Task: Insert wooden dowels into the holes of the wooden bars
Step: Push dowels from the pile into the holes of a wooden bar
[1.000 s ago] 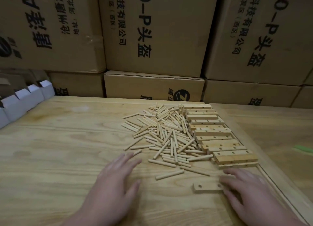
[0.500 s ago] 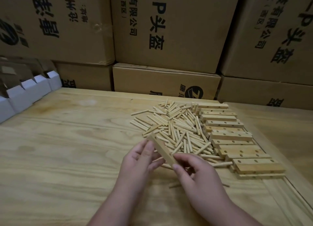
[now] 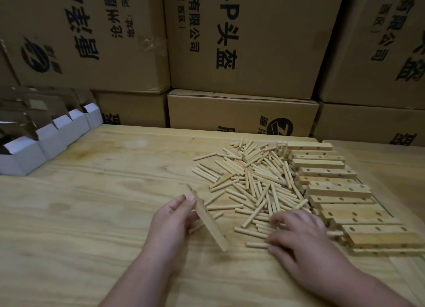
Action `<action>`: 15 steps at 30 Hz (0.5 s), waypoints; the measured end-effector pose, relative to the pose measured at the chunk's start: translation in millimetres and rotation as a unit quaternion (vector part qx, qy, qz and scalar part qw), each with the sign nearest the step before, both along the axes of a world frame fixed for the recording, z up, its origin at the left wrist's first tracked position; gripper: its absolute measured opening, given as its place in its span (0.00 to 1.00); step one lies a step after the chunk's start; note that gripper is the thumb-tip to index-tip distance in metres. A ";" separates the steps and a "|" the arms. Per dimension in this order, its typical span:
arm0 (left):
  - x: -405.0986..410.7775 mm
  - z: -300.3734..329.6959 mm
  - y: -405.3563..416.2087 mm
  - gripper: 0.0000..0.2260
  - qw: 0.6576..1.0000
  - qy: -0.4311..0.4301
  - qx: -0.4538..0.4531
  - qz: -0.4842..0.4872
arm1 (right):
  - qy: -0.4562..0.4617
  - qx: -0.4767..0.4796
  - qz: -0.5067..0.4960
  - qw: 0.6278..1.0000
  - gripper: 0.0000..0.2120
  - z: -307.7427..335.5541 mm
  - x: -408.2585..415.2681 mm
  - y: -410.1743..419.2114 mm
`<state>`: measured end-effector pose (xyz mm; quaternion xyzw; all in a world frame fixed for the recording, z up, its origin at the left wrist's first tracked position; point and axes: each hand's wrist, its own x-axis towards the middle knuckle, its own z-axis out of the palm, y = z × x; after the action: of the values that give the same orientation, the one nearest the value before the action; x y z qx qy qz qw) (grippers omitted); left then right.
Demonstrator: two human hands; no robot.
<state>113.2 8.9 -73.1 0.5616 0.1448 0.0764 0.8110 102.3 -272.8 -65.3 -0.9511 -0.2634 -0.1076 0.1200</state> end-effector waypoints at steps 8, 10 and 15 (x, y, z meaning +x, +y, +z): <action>19.7 4.1 -35.4 0.09 0.993 -0.018 -0.102 0.059 | 0.000 0.078 -0.033 0.996 0.05 -12.5 26.0 20.4; 20.0 9.3 -42.4 0.08 0.985 -0.028 -0.153 0.069 | -0.018 0.114 -0.033 0.993 0.05 -15.2 26.8 17.6; 11.1 14.5 -57.0 0.10 0.958 -0.094 -0.258 0.083 | -0.095 0.319 -0.071 0.940 0.04 -3.1 28.7 22.2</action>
<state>124.4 -48.2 -58.6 0.3099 0.1290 0.1555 0.9290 130.9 -250.5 -68.4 -0.8643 -0.1574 -0.2843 0.3839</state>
